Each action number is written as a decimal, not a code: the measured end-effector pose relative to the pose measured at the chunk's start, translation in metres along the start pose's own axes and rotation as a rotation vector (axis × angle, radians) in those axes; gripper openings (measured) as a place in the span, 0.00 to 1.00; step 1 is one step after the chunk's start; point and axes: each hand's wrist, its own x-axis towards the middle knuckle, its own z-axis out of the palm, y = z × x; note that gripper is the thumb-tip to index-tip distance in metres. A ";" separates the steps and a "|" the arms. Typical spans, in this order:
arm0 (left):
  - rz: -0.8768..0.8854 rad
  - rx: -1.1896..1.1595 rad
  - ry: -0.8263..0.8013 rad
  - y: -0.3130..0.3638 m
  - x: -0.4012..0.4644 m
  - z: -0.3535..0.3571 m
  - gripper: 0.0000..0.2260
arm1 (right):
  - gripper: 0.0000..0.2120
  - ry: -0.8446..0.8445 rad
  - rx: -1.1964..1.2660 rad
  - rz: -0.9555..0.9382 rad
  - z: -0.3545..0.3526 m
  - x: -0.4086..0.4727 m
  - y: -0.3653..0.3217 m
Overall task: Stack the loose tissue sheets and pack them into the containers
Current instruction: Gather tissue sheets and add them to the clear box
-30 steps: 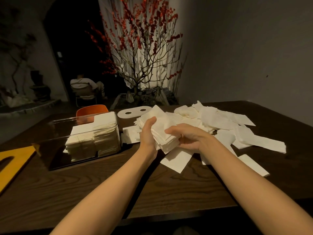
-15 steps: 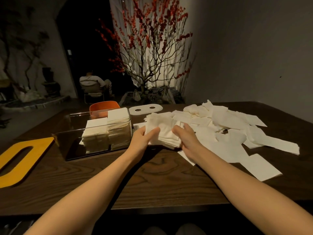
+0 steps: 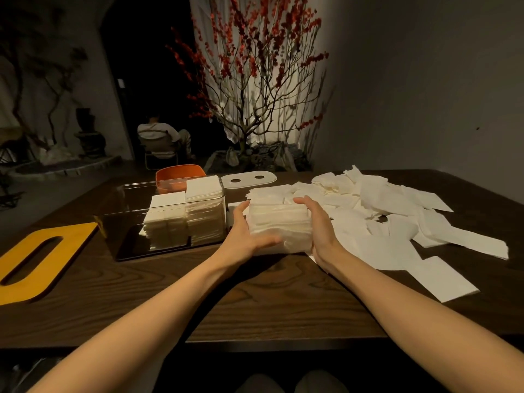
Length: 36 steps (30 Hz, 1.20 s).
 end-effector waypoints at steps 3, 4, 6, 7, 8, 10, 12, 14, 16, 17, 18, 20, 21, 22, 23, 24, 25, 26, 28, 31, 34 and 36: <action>0.080 0.058 0.074 0.001 -0.002 0.004 0.43 | 0.15 -0.036 -0.060 -0.166 0.004 -0.001 0.001; 0.115 0.078 0.098 0.001 -0.003 0.004 0.41 | 0.15 -0.045 -0.067 -0.198 0.005 0.000 0.001; 0.140 0.086 0.122 0.001 -0.002 0.001 0.40 | 0.13 -0.033 -0.082 -0.205 0.007 0.003 0.003; 0.122 0.074 0.125 0.001 -0.002 -0.001 0.40 | 0.13 -0.014 -0.101 -0.173 0.008 0.005 0.003; 0.097 0.065 0.121 0.001 -0.002 -0.004 0.41 | 0.14 0.003 -0.105 -0.123 0.008 0.006 0.004; 0.062 0.069 0.117 0.000 -0.003 -0.006 0.42 | 0.16 0.022 -0.086 -0.018 0.008 0.008 0.005; 0.040 0.089 0.111 -0.001 -0.002 -0.008 0.43 | 0.18 0.004 -0.060 0.039 0.006 0.008 0.001; 0.026 0.079 0.080 0.000 0.000 -0.007 0.46 | 0.21 -0.071 0.029 0.069 0.003 0.007 -0.002; 0.004 0.038 0.042 0.002 0.003 -0.005 0.49 | 0.22 -0.140 0.053 0.058 0.001 0.008 -0.003; -0.003 0.018 0.032 0.003 0.003 -0.003 0.50 | 0.22 -0.164 0.058 0.042 0.001 0.008 -0.004; -0.002 -0.001 0.026 0.003 0.004 -0.003 0.50 | 0.21 -0.172 0.063 0.035 0.002 0.008 -0.004; 0.012 -0.022 0.038 0.000 0.004 -0.005 0.49 | 0.19 -0.125 0.039 0.028 0.002 0.011 -0.005; 0.023 -0.012 0.042 0.000 0.003 -0.008 0.49 | 0.16 -0.091 -0.006 0.012 0.001 0.013 -0.004; 0.037 0.009 0.045 -0.001 0.002 -0.010 0.48 | 0.14 -0.069 -0.050 0.000 -0.001 0.014 -0.004; 0.058 0.040 0.043 -0.001 0.001 -0.011 0.47 | 0.13 -0.071 -0.073 -0.002 -0.004 0.016 -0.004; 0.085 0.081 0.037 -0.001 0.001 -0.012 0.46 | 0.12 -0.092 -0.085 0.008 -0.006 0.015 -0.005; 0.118 0.123 0.036 -0.002 0.001 -0.012 0.44 | 0.11 -0.122 -0.086 0.023 -0.008 0.015 -0.006; 0.151 0.166 0.040 -0.003 0.002 -0.012 0.43 | 0.09 -0.147 -0.077 0.048 -0.008 0.014 -0.007; 0.209 0.238 0.049 -0.006 0.002 -0.012 0.41 | 0.07 -0.162 -0.063 0.103 -0.007 0.012 -0.010; 0.252 0.335 0.046 -0.005 0.001 -0.012 0.31 | 0.09 -0.161 -0.053 0.136 -0.006 0.014 -0.010; 0.250 0.396 0.045 -0.001 0.001 -0.012 0.24 | 0.09 -0.145 -0.025 0.152 -0.004 0.014 -0.009; 0.264 0.418 0.046 -0.002 0.002 -0.012 0.22 | 0.09 -0.139 -0.035 0.155 -0.005 0.017 -0.006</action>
